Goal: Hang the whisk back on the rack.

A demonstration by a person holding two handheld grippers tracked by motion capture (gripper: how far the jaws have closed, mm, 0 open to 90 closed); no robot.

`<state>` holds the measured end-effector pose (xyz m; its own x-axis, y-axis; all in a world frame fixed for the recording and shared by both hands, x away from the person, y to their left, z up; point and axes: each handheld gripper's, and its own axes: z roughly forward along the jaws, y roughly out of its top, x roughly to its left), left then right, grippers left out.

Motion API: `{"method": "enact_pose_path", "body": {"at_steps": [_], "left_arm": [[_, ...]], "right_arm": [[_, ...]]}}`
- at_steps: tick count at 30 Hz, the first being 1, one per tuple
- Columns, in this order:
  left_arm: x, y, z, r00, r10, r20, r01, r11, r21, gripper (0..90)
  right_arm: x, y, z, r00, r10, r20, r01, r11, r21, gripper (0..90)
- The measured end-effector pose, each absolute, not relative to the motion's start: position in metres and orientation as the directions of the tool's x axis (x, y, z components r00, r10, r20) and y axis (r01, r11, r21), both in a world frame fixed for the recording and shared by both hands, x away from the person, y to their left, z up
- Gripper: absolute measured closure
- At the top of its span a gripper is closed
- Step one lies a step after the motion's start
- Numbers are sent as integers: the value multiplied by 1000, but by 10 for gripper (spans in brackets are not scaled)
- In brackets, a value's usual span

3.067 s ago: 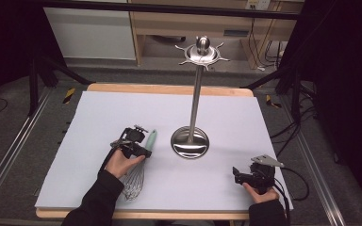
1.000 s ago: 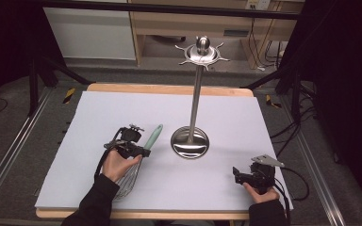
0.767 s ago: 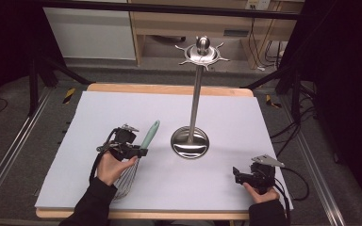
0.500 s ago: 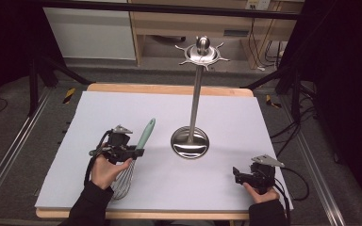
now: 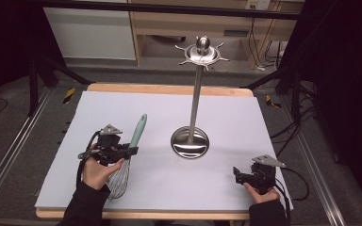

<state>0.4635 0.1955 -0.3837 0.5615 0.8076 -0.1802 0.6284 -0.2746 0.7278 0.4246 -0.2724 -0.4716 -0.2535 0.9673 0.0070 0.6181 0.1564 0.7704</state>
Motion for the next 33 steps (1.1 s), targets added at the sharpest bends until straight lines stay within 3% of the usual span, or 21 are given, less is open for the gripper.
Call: {"method": "enact_pose_path", "body": {"at_steps": [33], "left_arm": [[446,202,-339,596,788,-152,449,-171,877,689]], "right_arm": [[425,-270,-471,-254,967,-5,615,165,771,82]]}}
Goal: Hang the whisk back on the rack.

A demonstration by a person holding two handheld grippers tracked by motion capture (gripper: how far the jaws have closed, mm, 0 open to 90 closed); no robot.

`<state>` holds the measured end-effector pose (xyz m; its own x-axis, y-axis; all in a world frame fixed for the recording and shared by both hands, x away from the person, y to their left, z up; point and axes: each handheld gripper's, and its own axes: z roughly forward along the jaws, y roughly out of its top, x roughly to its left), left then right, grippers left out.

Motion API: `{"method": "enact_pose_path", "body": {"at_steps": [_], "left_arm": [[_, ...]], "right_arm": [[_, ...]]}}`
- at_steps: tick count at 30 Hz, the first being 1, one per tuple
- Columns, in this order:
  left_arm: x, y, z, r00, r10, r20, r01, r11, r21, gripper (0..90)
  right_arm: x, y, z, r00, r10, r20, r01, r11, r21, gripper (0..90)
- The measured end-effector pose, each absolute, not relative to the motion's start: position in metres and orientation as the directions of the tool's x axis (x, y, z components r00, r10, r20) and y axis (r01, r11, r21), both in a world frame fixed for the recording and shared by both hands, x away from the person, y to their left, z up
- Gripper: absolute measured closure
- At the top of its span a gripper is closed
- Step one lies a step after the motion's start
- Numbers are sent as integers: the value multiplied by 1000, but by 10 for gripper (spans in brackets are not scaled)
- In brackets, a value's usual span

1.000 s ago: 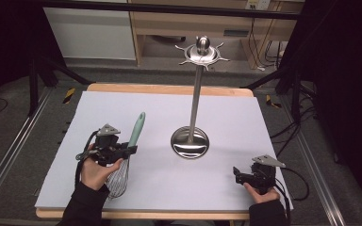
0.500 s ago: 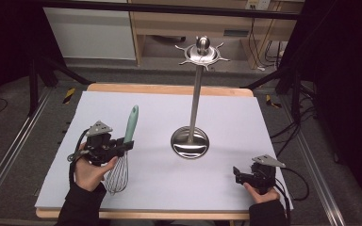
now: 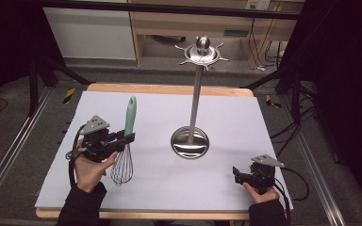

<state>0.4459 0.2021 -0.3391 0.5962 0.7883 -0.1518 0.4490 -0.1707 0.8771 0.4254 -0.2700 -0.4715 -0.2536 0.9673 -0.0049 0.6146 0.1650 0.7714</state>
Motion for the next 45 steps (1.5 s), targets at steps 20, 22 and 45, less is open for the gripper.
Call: {"method": "enact_pose_path", "body": {"at_steps": [20,22,45], "left_arm": [[456,184,-311,658,742,-131,366,-163,916,688],[456,181,-308,663,738,-127,357,-163,920,688],[459,157,-277,702,706,-97,294,-163,942,688]], "right_arm": [[428,-268,-471,-255,967,1,611,160,775,81],[428,-269,-471,-254,967,5,610,156,777,81],[429,-269,-471,-252,968,4,613,156,775,82]]}}
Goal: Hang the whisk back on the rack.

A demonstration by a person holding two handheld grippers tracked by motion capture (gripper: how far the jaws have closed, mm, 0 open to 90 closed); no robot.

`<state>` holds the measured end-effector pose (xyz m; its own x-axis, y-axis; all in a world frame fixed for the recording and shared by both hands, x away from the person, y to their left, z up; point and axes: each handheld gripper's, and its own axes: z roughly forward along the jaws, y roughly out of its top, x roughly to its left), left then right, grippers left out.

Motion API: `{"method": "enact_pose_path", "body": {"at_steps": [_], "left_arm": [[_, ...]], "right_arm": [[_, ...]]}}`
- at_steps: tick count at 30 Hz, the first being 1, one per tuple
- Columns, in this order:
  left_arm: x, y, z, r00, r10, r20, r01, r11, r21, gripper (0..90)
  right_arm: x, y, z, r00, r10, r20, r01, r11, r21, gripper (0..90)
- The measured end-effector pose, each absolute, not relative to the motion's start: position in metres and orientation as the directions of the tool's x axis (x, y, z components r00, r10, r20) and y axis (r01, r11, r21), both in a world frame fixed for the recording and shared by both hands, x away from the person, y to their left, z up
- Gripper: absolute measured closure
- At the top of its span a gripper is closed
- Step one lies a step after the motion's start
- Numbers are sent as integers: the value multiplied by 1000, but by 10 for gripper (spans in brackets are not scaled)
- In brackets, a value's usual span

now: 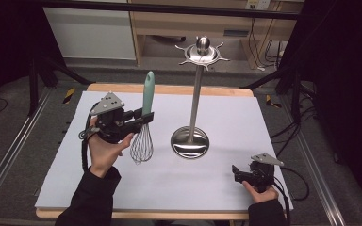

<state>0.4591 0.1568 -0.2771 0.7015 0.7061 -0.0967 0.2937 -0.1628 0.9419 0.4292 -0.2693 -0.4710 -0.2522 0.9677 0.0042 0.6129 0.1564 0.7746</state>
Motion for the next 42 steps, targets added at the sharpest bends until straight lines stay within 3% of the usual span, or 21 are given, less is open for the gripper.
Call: {"method": "enact_pose_path", "body": {"at_steps": [42], "left_arm": [[469,114,-242,734,678,-31,244,-221,944,688]], "right_arm": [[429,-270,-471,-251,968,5,608,154,779,82]]}}
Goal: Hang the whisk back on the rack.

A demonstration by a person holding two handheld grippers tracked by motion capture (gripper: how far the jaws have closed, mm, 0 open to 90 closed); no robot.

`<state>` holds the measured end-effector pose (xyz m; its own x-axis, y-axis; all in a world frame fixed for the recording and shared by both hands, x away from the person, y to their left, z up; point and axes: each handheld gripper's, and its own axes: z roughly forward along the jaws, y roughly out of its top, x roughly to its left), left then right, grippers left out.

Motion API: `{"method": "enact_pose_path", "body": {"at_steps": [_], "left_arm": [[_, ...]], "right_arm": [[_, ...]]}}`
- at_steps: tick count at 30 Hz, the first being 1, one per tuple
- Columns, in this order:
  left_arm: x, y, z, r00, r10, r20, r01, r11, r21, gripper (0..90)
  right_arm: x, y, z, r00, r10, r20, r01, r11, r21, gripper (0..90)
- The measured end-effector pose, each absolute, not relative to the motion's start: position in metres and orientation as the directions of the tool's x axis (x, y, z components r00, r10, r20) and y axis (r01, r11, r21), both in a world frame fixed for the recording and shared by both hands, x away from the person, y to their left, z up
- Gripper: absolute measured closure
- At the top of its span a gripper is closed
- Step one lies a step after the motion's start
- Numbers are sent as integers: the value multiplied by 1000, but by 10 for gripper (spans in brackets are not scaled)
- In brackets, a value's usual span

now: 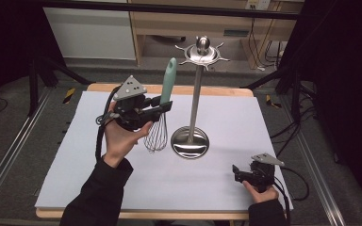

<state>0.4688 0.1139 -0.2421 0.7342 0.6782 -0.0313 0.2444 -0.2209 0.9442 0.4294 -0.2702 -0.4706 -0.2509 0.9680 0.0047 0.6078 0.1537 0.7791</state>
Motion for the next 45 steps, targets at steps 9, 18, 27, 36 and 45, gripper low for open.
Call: {"method": "enact_pose_path", "body": {"at_steps": [9,18,27,36,45], "left_arm": [[475,109,-241,733,680,-30,257,-235,938,688],[479,104,-242,733,679,-31,264,-242,934,688],[485,101,-243,729,683,-30,275,-252,928,688],[490,94,-246,734,679,-32,284,-264,922,688],[495,85,-245,735,677,-31,285,-268,920,688]], "right_arm": [[429,-270,-470,-247,969,9,610,148,778,82],[429,-270,-470,-248,969,10,610,148,779,82],[429,-270,-470,-250,968,12,609,147,779,82],[429,-270,-470,-249,968,12,609,147,779,82],[429,-270,-470,-251,968,14,609,147,779,81]]}}
